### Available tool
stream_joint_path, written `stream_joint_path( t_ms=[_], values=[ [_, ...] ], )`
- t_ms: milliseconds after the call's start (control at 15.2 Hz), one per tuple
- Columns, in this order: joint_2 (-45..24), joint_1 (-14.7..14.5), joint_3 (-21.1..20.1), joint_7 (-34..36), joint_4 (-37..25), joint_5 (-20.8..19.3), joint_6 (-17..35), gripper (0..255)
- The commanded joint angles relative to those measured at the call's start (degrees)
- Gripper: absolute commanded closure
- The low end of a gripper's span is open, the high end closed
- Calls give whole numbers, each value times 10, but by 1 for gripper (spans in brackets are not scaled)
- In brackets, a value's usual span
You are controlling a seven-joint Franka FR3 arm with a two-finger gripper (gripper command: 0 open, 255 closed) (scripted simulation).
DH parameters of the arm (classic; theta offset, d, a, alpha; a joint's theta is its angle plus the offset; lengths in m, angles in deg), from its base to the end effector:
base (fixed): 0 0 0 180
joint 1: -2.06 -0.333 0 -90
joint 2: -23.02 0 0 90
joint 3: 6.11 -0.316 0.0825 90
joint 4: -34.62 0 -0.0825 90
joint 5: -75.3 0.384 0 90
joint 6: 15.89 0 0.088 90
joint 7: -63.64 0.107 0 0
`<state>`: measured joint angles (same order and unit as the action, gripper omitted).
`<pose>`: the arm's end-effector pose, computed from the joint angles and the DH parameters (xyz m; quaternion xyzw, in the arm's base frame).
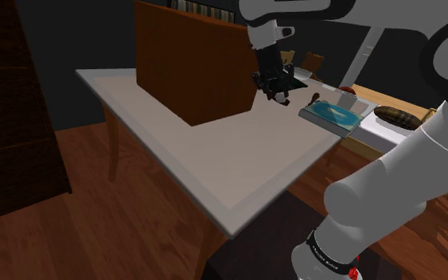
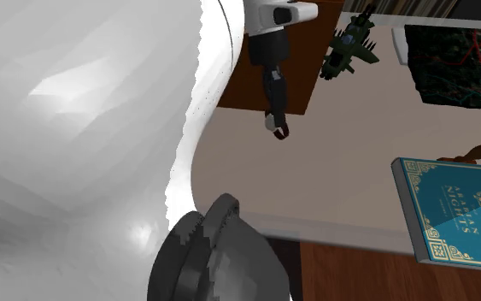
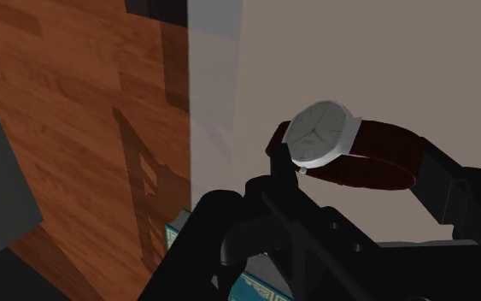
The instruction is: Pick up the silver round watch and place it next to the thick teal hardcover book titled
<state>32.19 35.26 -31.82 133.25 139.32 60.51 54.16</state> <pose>0.4522 -0.0791 0.5677 0.7353 -0.6184 -0.1107 0.2541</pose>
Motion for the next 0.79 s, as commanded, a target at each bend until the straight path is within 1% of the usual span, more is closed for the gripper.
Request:
stream_joint_path(
  t_ms=[0,396,726],
  values=[
    [-15,12,14,-25,-16,-19,2,255],
    [-88,41,41,-77,-89,-72,14,255],
    [-163,59,60,-119,-175,-113,14,255]
  ],
)
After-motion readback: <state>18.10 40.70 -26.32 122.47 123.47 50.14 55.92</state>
